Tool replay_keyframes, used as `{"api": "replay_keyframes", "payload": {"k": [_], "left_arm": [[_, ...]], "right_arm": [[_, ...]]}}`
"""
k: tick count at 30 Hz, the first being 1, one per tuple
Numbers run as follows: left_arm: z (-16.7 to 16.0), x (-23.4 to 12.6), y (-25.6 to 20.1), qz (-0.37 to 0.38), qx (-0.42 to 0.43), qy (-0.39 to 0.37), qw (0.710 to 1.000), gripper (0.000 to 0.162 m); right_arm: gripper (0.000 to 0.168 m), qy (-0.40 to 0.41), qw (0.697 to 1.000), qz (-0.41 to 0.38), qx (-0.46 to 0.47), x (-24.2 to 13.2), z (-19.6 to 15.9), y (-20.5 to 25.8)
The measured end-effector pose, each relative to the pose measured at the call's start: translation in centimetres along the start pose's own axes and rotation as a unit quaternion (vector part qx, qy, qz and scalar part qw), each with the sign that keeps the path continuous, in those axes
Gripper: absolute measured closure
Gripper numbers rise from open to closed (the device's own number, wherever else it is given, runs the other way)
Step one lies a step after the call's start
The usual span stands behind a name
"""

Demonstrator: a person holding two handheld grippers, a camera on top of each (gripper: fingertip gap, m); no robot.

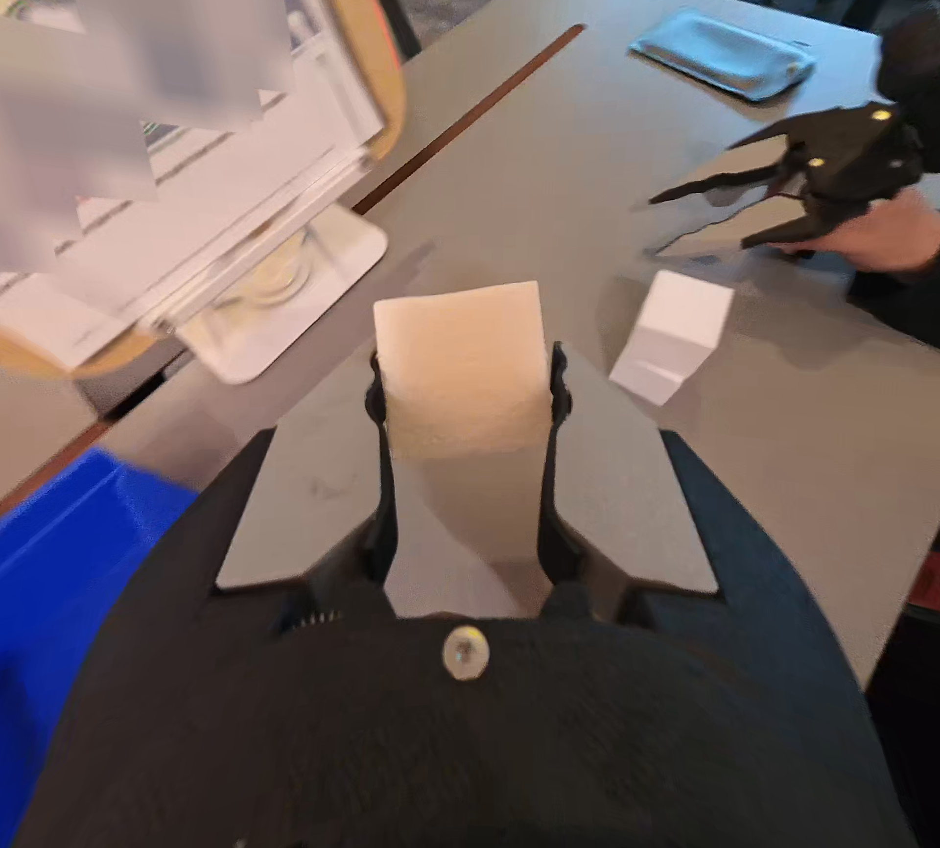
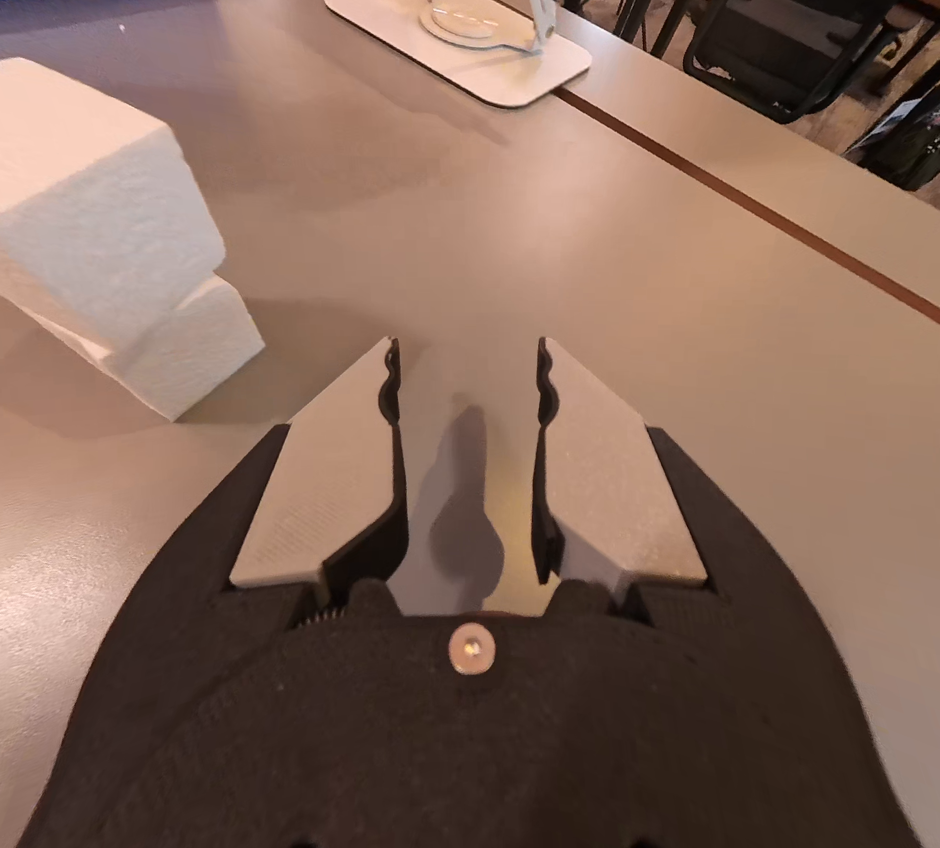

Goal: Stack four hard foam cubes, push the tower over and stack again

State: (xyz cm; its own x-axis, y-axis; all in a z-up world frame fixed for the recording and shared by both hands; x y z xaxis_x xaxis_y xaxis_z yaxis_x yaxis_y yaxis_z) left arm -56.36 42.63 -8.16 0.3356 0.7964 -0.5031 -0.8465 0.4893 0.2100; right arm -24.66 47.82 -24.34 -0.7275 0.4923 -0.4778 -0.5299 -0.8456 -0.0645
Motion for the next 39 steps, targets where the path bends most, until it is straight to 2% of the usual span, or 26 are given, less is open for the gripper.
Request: {"api": "replay_keyframes", "payload": {"k": [3,6,11,16,20,27,34,39], "left_arm": [[1.1,1.6,-4.9,-0.025,0.026,-0.048,0.998,0.098],[1.5,3.2,-7.9,-0.063,0.031,-0.090,0.993,0.098],[1.5,5.7,-9.1,-0.062,0.026,-0.153,0.986,0.098],[1.1,6.1,-9.0,-0.045,0.013,-0.192,0.980,0.098],[-0.3,6.6,-8.8,-0.081,-0.010,-0.171,0.982,0.098],[-0.6,6.6,-8.9,-0.125,-0.051,-0.161,0.978,0.098],[-0.5,6.1,-9.0,-0.133,-0.038,-0.161,0.977,0.098],[0.4,4.7,-10.0,-0.170,-0.013,-0.150,0.974,0.098]], "right_arm": [[0.116,0.008,1.000,-0.004,0.002,-0.2,-0.5,-0.5],[0.116,0.009,1.000,-0.003,0.004,-0.4,-0.7,-0.9],[0.116,0.024,0.999,0.014,0.018,0.0,-1.0,-1.1],[0.116,0.042,0.999,0.018,0.018,0.5,-1.1,-1.1],[0.115,0.038,0.999,0.003,0.004,0.3,-1.1,-0.9],[0.117,0.016,1.000,-0.009,-0.001,-0.2,-0.8,-0.4],[0.119,0.026,1.000,-0.005,-0.011,0.1,-0.8,0.0],[0.119,0.022,1.000,-0.004,-0.010,0.0,-0.8,0.0]]}}
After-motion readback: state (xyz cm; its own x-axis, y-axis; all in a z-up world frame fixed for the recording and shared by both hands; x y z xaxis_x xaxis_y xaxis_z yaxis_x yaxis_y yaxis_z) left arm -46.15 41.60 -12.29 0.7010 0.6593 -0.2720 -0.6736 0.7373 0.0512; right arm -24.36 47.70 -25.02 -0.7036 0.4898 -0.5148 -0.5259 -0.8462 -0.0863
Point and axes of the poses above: each gripper's, where its closed fingertips meet, x out along the fingers, z out of its top, y = z × x across the jaws, the point moved 7 cm from there along -x, back along the fingers, and after that the axes turned 12 degrees about z, right-handed, at the moved point
